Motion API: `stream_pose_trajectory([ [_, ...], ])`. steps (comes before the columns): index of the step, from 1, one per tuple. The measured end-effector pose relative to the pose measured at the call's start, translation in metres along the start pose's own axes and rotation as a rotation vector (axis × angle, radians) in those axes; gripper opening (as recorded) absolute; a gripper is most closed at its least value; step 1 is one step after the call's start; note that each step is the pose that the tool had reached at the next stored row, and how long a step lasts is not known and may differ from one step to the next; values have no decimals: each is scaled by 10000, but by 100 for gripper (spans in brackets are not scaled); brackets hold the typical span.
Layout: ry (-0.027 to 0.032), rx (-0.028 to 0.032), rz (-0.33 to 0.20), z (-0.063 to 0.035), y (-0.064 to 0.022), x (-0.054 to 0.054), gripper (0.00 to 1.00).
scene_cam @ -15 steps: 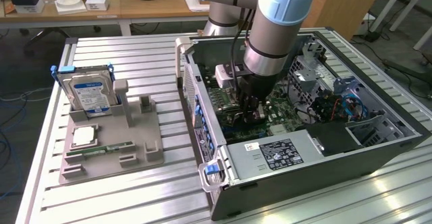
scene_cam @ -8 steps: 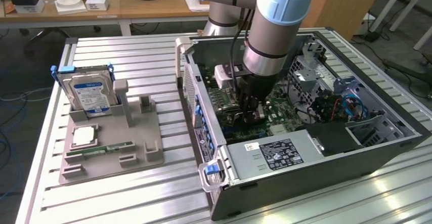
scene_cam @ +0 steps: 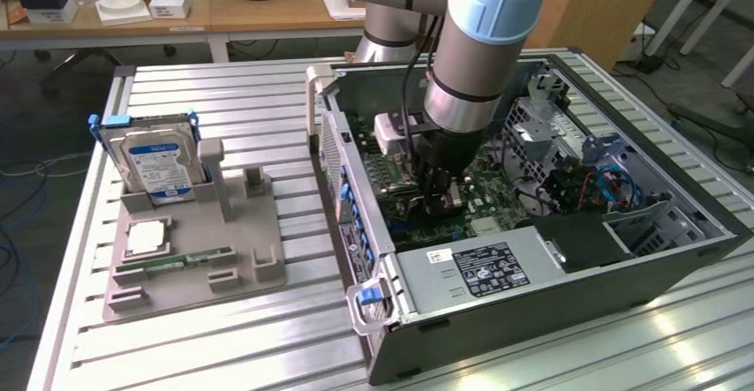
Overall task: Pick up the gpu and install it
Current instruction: 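Insert the gpu into the slot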
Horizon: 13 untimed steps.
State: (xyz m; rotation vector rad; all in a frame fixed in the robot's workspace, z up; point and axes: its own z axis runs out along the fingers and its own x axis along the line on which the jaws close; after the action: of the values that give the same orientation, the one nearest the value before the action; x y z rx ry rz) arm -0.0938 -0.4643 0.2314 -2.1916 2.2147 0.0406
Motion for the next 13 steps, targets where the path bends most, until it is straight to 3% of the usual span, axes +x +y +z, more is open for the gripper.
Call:
stream_pose_trajectory([
  [13, 0, 0, 0, 44, 0, 1, 27],
])
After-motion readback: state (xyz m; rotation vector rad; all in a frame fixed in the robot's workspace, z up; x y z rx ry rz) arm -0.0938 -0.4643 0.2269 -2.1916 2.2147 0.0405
